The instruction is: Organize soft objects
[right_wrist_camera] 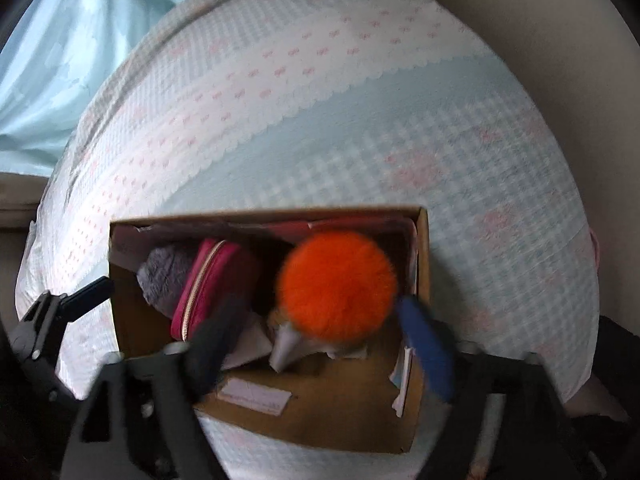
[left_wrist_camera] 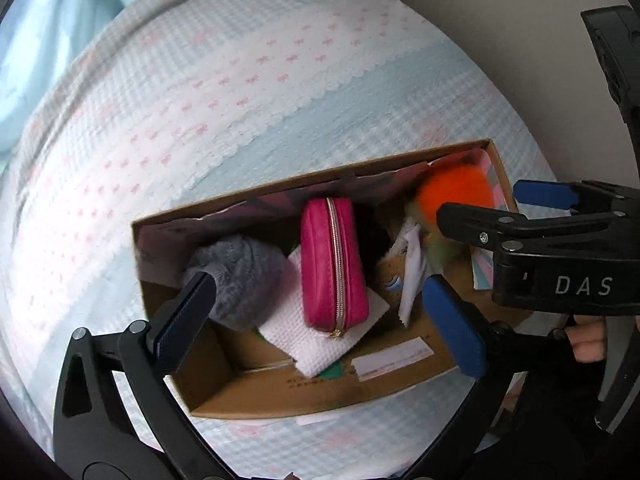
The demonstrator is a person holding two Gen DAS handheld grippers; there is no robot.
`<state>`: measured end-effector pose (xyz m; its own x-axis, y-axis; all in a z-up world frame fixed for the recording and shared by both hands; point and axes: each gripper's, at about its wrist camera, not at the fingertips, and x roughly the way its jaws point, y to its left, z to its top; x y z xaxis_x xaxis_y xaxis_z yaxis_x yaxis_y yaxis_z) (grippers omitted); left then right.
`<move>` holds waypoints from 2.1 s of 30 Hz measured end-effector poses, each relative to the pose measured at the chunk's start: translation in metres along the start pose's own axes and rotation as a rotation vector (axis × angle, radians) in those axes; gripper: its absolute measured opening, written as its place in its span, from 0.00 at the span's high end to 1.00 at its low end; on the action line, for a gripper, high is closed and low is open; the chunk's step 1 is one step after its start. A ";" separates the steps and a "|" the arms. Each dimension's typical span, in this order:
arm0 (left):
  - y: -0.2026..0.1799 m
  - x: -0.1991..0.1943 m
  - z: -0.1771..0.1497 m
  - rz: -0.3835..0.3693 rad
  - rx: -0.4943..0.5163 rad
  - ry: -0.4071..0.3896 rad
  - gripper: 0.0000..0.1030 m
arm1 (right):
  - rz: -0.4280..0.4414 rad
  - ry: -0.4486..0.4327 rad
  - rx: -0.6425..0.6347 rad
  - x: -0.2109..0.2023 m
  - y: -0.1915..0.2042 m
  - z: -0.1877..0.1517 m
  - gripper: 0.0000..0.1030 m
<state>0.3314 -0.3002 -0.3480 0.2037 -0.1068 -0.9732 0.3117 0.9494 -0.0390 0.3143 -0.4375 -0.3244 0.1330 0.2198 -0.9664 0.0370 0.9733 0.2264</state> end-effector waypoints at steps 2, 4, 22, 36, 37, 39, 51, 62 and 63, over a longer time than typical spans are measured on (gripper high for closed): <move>0.002 -0.003 -0.002 -0.003 0.002 -0.006 0.00 | 0.002 -0.010 0.003 -0.002 0.001 -0.001 0.12; 0.004 -0.009 -0.004 -0.005 0.007 -0.010 0.00 | 0.008 -0.010 0.012 -0.005 0.003 -0.004 0.12; 0.041 -0.139 -0.064 -0.025 -0.005 -0.209 0.00 | -0.040 -0.253 0.054 -0.116 0.044 -0.067 0.12; 0.105 -0.342 -0.165 0.019 -0.093 -0.625 0.00 | -0.110 -0.635 -0.050 -0.280 0.138 -0.180 0.12; 0.108 -0.353 -0.172 0.028 -0.095 -0.655 0.00 | -0.116 -0.659 -0.056 -0.287 0.145 -0.188 0.12; 0.115 -0.376 -0.190 0.044 -0.099 -0.719 0.00 | -0.130 -0.723 -0.062 -0.305 0.159 -0.207 0.12; 0.135 -0.424 -0.247 0.020 -0.098 -0.855 0.00 | -0.188 -0.931 -0.052 -0.342 0.197 -0.271 0.12; 0.137 -0.424 -0.255 0.030 -0.096 -0.876 0.00 | -0.191 -0.951 -0.025 -0.338 0.202 -0.279 0.12; 0.136 -0.425 -0.255 0.032 -0.094 -0.877 0.00 | -0.191 -0.951 -0.025 -0.339 0.202 -0.278 0.12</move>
<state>0.0510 -0.0503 0.0023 0.8621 -0.2316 -0.4507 0.2240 0.9720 -0.0710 0.0014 -0.2965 0.0151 0.8728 -0.0766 -0.4821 0.1214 0.9907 0.0622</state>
